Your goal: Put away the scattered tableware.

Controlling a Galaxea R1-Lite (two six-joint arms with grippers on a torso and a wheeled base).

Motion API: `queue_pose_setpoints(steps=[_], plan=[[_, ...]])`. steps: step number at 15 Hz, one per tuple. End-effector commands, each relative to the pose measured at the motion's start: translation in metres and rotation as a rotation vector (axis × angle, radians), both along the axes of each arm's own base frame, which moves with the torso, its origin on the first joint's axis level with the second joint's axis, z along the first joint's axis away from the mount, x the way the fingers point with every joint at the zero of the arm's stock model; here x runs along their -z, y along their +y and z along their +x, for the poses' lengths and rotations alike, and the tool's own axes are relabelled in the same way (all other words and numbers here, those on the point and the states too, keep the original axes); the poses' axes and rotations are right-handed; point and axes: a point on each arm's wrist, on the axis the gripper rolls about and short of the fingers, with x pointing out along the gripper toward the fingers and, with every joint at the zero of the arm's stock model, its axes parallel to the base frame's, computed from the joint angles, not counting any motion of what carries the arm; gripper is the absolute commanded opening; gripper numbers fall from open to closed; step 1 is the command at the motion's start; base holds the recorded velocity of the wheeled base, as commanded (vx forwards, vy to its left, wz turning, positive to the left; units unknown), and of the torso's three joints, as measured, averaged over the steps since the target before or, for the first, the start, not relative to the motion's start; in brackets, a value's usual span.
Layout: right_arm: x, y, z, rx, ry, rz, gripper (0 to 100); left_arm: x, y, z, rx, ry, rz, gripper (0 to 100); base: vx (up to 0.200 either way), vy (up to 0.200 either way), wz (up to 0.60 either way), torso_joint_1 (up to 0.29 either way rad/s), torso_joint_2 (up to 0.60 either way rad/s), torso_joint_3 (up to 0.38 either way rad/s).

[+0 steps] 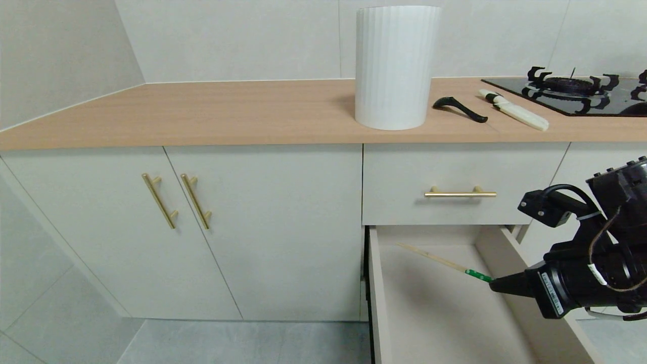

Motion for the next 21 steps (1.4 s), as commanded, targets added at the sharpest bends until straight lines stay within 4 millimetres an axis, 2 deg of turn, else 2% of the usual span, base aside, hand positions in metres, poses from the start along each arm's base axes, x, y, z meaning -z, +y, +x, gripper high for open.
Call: queue_pose_setpoints(steps=[1,5,8,10,12,15,21], plan=[[0.001,0.0,0.001,0.0,0.005,-0.002,0,0.0,0.0,0.0,0.0,0.0,0.0,100,0.0,0.0,0.0,-0.027,0.08,0.036],[0.006,0.003,0.007,0.0,0.013,-0.006,0,0.0,0.0,0.0,0.0,0.0,0.0,100,0.0,0.0,0.0,-0.004,0.01,0.013],[0.028,0.012,0.028,0.038,0.056,-0.06,0,0.0,0.0,0.0,0.0,0.0,0.0,100,0.0,0.0,0.0,0.0,0.0,0.0],[0.055,0.021,0.05,0.085,0.114,-0.111,0,0.0,0.0,0.0,0.0,0.0,0.0,100,0.0,0.0,0.0,0.0,0.0,0.0],[0.076,0.037,0.068,0.161,0.146,-0.071,0,0.0,0.0,0.0,0.0,0.0,0.0,100,0.0,0.0,0.0,0.0,0.0,0.0],[0.121,0.052,0.095,0.261,0.183,-0.114,0,0.0,0.0,0.0,0.0,0.0,0.0,100,0.0,0.0,0.0,0.0,0.0,0.0],[0.159,0.06,0.108,0.292,0.224,-0.125,0,0.0,0.0,0.0,0.0,0.0,0.0,100,0.0,0.0,0.0,0.0,0.0,0.0]])
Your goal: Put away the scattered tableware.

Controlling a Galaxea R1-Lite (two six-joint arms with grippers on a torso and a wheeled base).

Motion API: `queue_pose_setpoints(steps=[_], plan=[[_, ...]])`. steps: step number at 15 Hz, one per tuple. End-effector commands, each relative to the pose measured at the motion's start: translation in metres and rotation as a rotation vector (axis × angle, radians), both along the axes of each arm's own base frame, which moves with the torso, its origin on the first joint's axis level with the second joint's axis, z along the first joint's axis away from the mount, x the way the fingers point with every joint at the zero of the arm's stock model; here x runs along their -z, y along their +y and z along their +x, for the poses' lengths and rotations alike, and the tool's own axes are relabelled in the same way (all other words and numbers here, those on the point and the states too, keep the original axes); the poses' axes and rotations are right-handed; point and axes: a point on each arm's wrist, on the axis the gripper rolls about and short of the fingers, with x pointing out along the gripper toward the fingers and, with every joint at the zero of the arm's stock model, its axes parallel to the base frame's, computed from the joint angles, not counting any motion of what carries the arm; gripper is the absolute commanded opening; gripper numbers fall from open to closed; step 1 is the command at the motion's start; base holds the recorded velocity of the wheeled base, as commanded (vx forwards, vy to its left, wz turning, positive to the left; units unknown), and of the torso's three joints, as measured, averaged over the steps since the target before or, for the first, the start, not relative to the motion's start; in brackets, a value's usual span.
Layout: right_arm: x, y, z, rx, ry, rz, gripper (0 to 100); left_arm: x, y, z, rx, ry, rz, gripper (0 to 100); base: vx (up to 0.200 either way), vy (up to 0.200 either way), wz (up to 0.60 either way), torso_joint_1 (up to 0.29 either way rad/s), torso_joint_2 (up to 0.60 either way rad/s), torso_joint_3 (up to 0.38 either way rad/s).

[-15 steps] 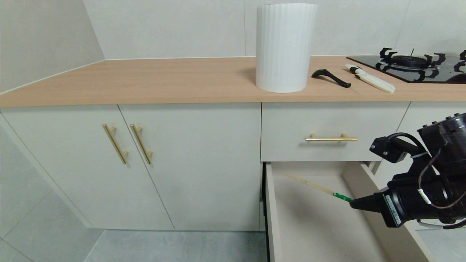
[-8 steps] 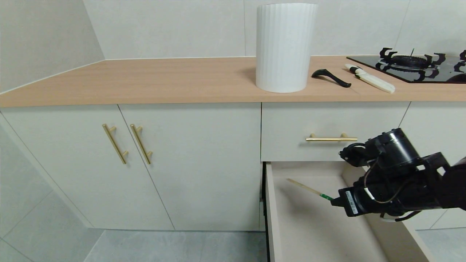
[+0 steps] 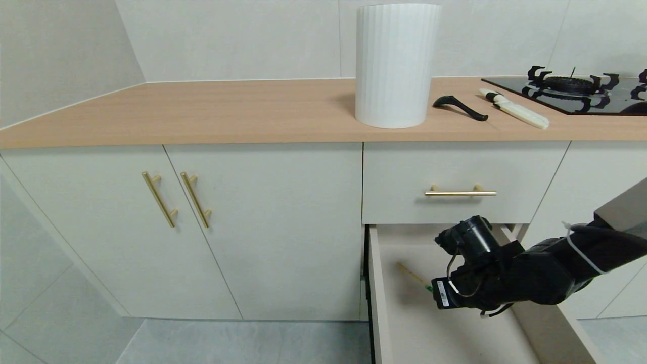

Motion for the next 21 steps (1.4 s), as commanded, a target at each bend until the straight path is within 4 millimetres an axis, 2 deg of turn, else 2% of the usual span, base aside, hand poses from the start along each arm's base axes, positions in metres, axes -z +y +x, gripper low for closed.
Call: queue_pose_setpoints(steps=[1,7,9,19,20,21], plan=[[0.025,0.004,0.003,-0.003,0.051,-0.032,0,0.0,0.0,0.0,0.0,0.0,0.0,100,0.0,0.0,0.0,0.0,0.0,0.0],[0.059,0.016,0.004,-0.023,0.113,-0.084,0,0.0,0.0,0.0,0.0,0.0,0.0,100,0.0,0.0,0.0,0.0,0.0,0.0],[0.08,0.019,0.011,-0.005,0.097,-0.115,0,0.0,0.0,0.0,0.0,0.0,0.0,100,0.0,0.0,0.0,0.0,0.0,0.0],[0.084,0.021,0.013,0.014,0.08,-0.115,0,0.0,0.0,0.0,0.0,0.0,0.0,100,0.0,0.0,0.0,0.0,0.0,0.0],[0.084,0.021,0.013,0.014,0.08,-0.115,100,0.0,0.0,0.0,0.0,0.0,0.0,100,0.0,0.0,0.0,0.0,0.0,0.0],[0.084,0.021,0.013,0.014,0.08,-0.115,100,0.0,0.0,0.0,0.0,0.0,0.0,100,0.0,0.0,0.0,0.0,0.0,0.0]])
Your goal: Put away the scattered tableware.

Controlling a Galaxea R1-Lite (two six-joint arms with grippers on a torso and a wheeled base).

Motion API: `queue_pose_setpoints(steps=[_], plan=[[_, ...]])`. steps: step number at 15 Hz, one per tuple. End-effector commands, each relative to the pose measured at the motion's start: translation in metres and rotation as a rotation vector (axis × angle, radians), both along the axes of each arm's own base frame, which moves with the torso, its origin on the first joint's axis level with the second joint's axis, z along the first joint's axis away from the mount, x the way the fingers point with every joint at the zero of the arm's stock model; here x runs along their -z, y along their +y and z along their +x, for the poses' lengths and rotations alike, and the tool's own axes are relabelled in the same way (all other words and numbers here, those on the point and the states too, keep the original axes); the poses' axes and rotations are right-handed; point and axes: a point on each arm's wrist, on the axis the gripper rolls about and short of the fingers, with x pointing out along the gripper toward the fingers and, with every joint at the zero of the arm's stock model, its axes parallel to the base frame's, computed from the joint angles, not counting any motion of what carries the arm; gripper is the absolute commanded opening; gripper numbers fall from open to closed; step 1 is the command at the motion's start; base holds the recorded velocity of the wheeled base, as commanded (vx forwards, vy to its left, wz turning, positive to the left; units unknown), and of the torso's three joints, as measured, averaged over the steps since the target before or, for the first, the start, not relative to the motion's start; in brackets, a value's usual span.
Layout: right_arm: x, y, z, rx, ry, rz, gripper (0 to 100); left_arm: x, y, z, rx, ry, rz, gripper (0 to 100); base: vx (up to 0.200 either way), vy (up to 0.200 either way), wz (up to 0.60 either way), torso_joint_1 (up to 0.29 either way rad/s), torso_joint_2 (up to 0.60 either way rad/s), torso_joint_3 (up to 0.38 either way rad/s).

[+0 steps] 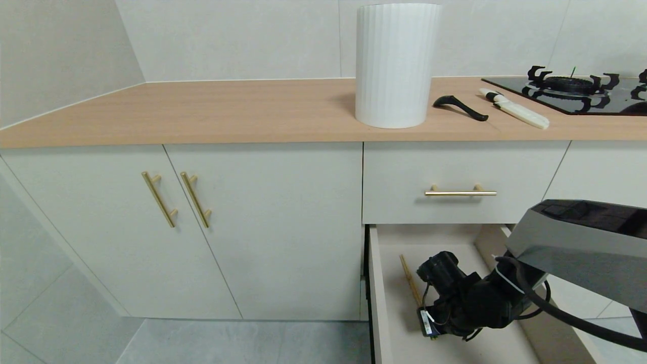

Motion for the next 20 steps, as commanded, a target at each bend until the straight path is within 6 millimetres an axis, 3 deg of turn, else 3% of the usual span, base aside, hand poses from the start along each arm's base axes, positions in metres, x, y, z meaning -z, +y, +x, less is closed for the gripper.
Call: queue_pose_setpoints(steps=[1,6,9,12,14,20], plan=[[-0.001,0.0,0.0,0.0,-0.001,0.001,100,0.0,0.0,0.0,0.0,0.0,0.0,100,0.0,0.0,0.0,0.0,0.0,0.0],[-0.008,-0.001,-0.001,0.001,-0.014,0.007,100,0.0,0.0,0.0,0.0,0.0,0.0,100,0.0,0.0,0.0,0.0,0.0,0.0],[-0.059,-0.007,-0.009,0.006,-0.11,0.051,100,0.0,0.0,0.0,0.0,0.0,0.0,100,0.0,0.0,0.0,0.0,0.0,0.0],[-0.131,-0.029,-0.038,0.007,-0.207,0.091,100,0.0,0.0,0.0,0.0,0.0,0.0,100,0.0,0.0,0.0,0.0,0.0,0.0],[-0.167,-0.041,-0.052,-0.005,-0.312,0.119,100,0.0,0.0,0.0,0.0,0.0,0.0,100,0.0,0.0,0.0,0.0,0.0,0.0],[-0.228,-0.072,-0.083,-0.002,-0.535,0.157,100,0.0,0.0,0.0,0.0,0.0,0.0,100,0.0,0.0,0.0,0.0,0.0,0.0]])
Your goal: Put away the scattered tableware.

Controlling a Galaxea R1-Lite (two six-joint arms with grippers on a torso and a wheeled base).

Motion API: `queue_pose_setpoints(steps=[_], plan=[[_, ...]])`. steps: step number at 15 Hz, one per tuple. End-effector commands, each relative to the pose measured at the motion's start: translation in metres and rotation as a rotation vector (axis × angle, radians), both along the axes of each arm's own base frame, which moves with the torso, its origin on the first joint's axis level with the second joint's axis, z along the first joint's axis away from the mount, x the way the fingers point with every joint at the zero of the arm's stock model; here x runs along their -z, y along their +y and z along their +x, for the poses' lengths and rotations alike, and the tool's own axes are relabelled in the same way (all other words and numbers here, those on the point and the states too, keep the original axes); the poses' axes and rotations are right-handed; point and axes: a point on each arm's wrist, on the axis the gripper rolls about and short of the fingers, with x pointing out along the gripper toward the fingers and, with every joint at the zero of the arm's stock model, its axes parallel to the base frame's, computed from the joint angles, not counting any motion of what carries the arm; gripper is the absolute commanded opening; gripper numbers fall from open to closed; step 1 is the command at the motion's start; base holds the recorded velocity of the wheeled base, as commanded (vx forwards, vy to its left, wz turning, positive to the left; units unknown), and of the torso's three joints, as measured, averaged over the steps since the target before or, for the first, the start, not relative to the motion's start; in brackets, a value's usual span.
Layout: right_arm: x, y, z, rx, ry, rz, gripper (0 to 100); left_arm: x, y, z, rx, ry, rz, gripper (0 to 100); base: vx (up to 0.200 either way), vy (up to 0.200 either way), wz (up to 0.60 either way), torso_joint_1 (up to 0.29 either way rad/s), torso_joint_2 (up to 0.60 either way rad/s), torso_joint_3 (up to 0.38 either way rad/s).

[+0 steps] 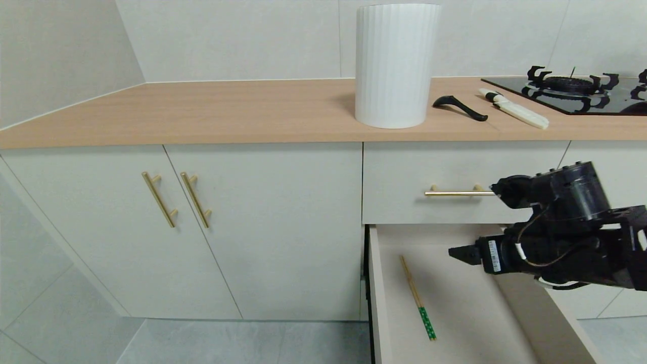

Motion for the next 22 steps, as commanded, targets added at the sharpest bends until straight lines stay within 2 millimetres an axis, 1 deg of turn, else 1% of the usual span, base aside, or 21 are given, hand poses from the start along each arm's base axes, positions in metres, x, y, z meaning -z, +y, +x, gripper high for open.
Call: queue_pose_setpoints(steps=[1,4,9,12,22], plan=[[-0.031,-0.018,-0.016,0.026,-0.117,0.033,100,0.0,0.0,0.0,0.0,0.0,0.0,100,0.0,0.0,0.0,0.0,0.0,0.0],[-0.037,-0.029,-0.017,0.045,-0.148,0.007,100,0.0,0.0,0.0,0.0,0.0,0.0,100,0.0,0.0,0.0,0.0,0.0,0.0],[-0.037,-0.03,-0.019,0.039,-0.153,-0.008,100,0.0,0.0,0.0,0.0,0.0,0.0,100,0.0,0.0,0.0,0.007,-0.05,-0.035],[-0.036,-0.031,-0.019,0.038,-0.149,-0.012,100,0.0,0.0,0.0,0.0,0.0,0.0,100,0.0,0.0,0.0,0.089,-0.26,-0.286],[-0.034,-0.03,-0.018,0.038,-0.142,-0.017,100,0.0,0.0,0.0,0.0,0.0,0.0,100,0.0,0.0,0.0,0.16,-0.49,-0.3]])
